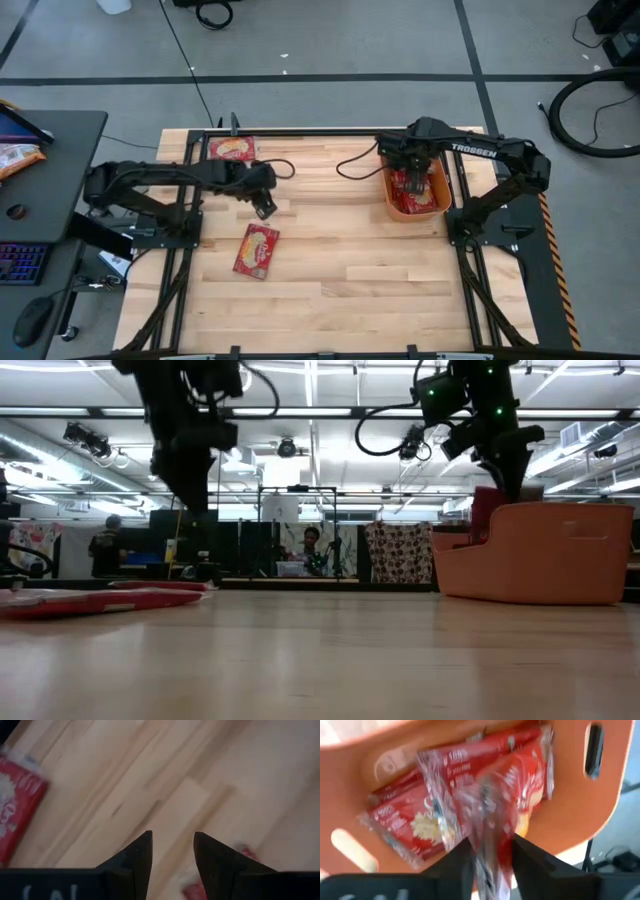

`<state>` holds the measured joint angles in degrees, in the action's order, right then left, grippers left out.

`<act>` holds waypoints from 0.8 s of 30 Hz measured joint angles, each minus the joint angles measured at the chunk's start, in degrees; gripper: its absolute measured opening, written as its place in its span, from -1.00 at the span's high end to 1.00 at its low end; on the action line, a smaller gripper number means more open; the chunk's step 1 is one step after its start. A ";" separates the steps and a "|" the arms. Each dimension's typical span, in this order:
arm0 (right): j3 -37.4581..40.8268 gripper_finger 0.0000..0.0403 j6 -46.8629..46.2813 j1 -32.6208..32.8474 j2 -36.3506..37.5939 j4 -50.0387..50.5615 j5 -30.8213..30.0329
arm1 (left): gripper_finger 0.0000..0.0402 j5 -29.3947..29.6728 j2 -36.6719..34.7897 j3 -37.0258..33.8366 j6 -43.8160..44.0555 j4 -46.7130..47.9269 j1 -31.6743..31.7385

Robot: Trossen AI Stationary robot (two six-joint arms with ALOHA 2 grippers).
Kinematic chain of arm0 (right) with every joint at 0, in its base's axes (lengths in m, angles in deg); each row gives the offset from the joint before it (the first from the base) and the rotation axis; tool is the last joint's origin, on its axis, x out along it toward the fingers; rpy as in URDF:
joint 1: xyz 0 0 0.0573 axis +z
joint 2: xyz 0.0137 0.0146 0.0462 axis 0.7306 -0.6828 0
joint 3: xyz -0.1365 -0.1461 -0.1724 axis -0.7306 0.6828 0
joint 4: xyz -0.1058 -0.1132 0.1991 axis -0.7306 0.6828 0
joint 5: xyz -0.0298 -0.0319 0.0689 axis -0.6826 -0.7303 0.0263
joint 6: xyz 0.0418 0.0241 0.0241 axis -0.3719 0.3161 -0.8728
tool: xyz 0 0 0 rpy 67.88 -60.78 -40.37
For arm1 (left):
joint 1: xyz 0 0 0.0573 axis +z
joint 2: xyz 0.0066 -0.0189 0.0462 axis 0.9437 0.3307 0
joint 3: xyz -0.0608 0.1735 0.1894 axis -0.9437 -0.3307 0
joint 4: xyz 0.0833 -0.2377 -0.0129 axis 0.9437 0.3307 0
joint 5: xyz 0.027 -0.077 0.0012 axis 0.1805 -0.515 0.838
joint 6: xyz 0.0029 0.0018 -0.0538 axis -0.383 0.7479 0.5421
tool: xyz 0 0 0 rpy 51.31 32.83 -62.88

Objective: Sort popcorn bags into baskets
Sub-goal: Put the red popcorn bag into the orange bin

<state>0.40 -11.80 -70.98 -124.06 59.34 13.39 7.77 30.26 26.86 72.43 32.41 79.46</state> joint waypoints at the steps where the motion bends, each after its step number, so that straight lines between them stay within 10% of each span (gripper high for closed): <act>1: 0.00 0.32 -1.16 0.10 0.00 0.91 0.00 | 0.26 -0.30 0.00 -0.97 -0.68 -0.37 1.36; 11: -5.30 -0.15 -14.66 5.24 0.09 4.37 1.48 | 0.26 3.98 3.59 -3.18 -14.23 2.46 15.85; 24: -19.60 -0.18 -23.60 14.07 0.15 -4.12 0.39 | 0.26 11.12 15.00 -3.18 -30.54 6.21 26.76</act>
<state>-19.20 -35.40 -56.91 -123.91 55.22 13.78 18.89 45.27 23.67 41.88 38.62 106.22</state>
